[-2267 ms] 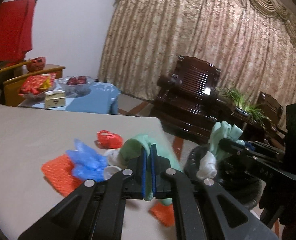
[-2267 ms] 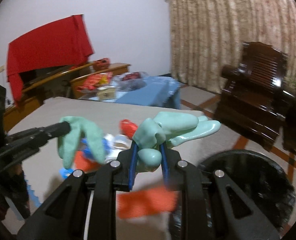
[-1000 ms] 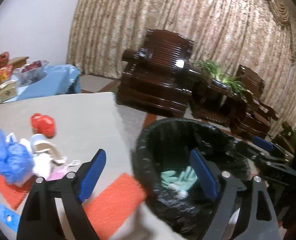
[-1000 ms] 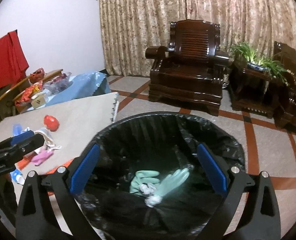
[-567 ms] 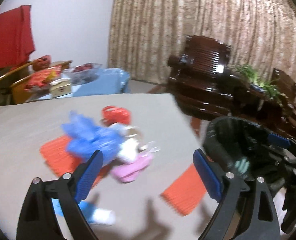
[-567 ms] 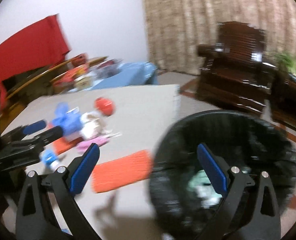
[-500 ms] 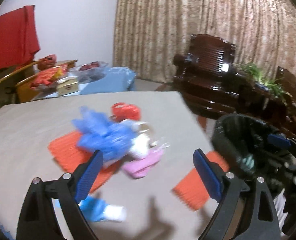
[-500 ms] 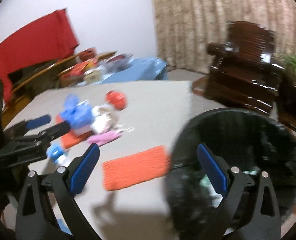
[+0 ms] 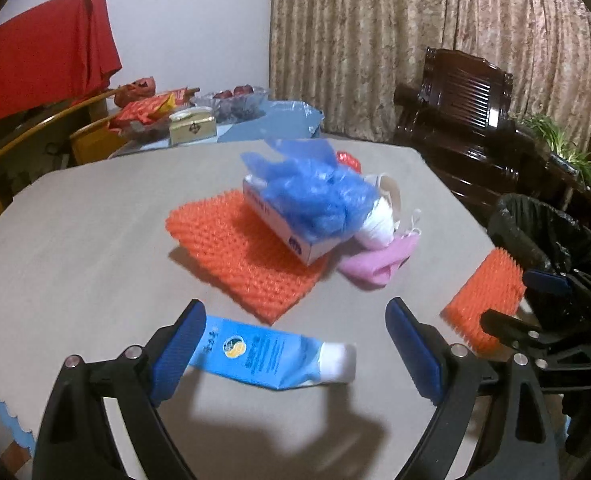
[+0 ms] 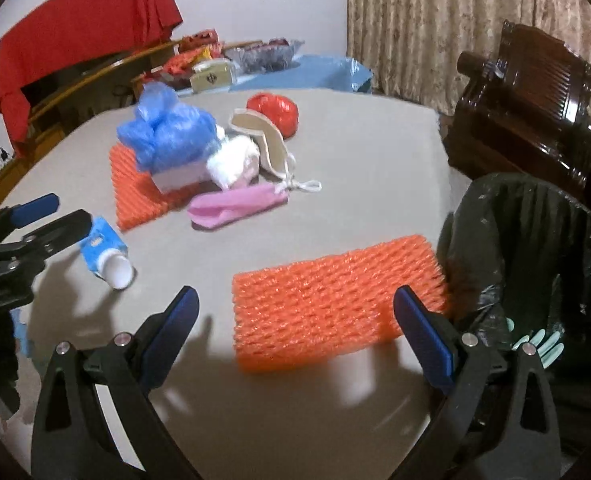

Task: Collect trash
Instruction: 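Grasp the orange foam net with the right tool while the left tool approaches the blue toothpaste tube, then lift the orange net with the right tool while the left tool grasps the toothpaste tube, then carry both items over the bin and open both tools to drop them, then move the left tool to the blue plastic bag and close on it, then lift the blue bag with the left tool while the right tool grasps the alcohol pads box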

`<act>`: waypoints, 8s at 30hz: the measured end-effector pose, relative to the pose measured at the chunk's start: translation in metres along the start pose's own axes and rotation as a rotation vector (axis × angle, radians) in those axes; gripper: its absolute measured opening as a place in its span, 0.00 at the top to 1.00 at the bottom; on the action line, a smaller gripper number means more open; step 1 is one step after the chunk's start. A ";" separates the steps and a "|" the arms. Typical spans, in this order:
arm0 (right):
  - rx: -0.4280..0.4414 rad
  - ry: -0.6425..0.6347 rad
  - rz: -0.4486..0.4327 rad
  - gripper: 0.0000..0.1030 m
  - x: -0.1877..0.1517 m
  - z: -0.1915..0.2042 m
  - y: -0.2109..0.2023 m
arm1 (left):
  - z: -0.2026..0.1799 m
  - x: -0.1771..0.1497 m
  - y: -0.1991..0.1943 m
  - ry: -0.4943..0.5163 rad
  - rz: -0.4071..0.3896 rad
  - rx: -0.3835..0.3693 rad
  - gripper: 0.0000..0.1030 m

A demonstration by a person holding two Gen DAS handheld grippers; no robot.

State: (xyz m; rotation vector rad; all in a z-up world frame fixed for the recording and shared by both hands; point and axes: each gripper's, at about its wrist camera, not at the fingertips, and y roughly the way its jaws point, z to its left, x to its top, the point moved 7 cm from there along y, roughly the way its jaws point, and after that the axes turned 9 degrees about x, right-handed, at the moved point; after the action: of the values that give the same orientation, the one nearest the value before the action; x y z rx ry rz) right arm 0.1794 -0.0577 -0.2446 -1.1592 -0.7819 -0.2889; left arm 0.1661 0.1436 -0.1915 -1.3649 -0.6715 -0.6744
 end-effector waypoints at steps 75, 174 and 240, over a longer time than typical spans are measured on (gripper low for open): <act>-0.006 -0.067 -0.030 0.81 0.016 0.013 -0.003 | 0.003 -0.017 -0.001 -0.102 0.072 -0.095 0.64; -0.307 0.238 -0.202 0.07 0.005 -0.174 -0.161 | -0.183 0.099 -0.017 0.087 -0.102 -0.273 0.08; -0.005 -0.024 -0.103 0.07 0.071 0.016 -0.003 | 0.029 0.019 0.009 -0.167 0.026 -0.098 0.96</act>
State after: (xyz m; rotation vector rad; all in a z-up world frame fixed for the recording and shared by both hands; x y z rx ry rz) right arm 0.2219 -0.0318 -0.1912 -1.1306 -0.8640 -0.3629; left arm 0.1844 0.1729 -0.1802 -1.5303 -0.7603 -0.5835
